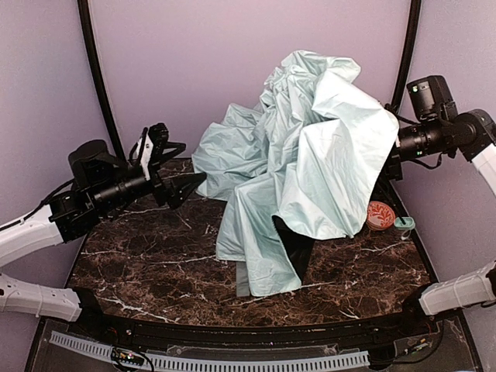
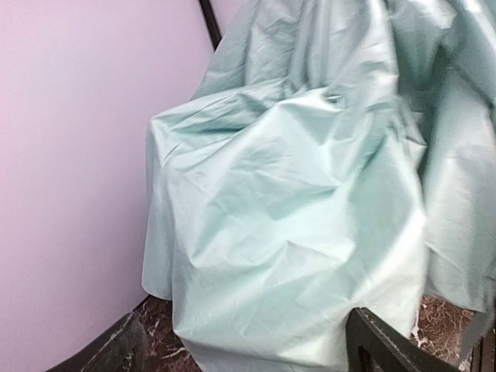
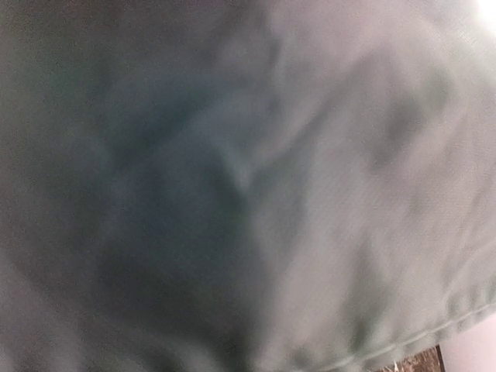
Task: Put away the umbrella
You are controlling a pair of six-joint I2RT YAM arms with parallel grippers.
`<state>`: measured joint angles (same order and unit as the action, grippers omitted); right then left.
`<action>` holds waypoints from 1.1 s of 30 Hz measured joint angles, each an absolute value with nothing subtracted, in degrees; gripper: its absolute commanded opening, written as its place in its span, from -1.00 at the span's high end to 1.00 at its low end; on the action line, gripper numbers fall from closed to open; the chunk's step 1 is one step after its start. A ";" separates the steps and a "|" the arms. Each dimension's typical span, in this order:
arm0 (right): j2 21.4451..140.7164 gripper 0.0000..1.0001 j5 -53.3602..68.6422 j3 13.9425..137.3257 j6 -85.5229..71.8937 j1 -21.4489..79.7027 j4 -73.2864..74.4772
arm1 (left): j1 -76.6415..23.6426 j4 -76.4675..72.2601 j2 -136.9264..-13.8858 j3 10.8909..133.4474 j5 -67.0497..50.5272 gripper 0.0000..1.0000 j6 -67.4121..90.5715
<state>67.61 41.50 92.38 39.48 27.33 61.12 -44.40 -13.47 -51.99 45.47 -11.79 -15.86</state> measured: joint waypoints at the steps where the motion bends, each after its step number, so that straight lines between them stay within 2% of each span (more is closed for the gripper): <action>1: 67.72 1.00 41.71 92.38 39.75 27.33 61.21 | -44.21 -12.86 -55.42 48.14 -10.55 -0.88 -14.68; 3: 68.47 1.00 42.68 92.38 40.36 27.33 61.67 | -43.90 -12.19 -60.01 50.48 -8.25 -0.82 -13.37; 6: 69.73 1.00 43.66 92.38 40.69 27.33 61.98 | -43.83 -11.86 -63.59 50.43 -6.02 -0.46 -12.60; 11: 70.28 1.00 45.52 92.01 40.51 27.33 61.30 | -43.77 -16.97 -66.22 49.04 -10.41 0.49 -12.03; 14: 70.89 1.00 47.24 92.01 40.42 27.33 61.14 | -43.77 -23.14 -68.16 47.13 -15.42 0.94 -10.74; 15: 71.20 1.00 47.77 92.01 40.42 27.33 61.10 | -43.77 -24.69 -69.10 46.92 -16.58 1.00 -10.31; 23: 71.61 1.00 49.63 91.22 40.03 27.33 59.42 | -43.92 -31.83 -71.57 45.30 -20.82 1.00 -8.91; 25: 71.33 1.00 49.69 90.78 39.57 27.33 58.57 | -43.99 -32.16 -71.50 44.99 -21.74 0.71 -8.78; 29: 71.29 1.00 49.30 90.78 38.89 27.31 58.19 | -44.01 -30.76 -67.11 40.84 -22.52 -0.06 -10.20; 31: 71.11 1.00 48.80 90.56 38.92 27.33 58.08 | -43.53 -28.49 -62.50 38.39 -22.02 -0.39 -11.20; 32: 70.91 1.00 48.60 90.26 38.94 27.31 58.00 | -42.89 -26.79 -59.75 37.76 -22.09 -0.54 -11.25; 33: 70.63 1.00 48.40 89.86 38.96 27.31 57.93 | -42.04 -25.67 -57.60 37.65 -22.15 -0.60 -11.38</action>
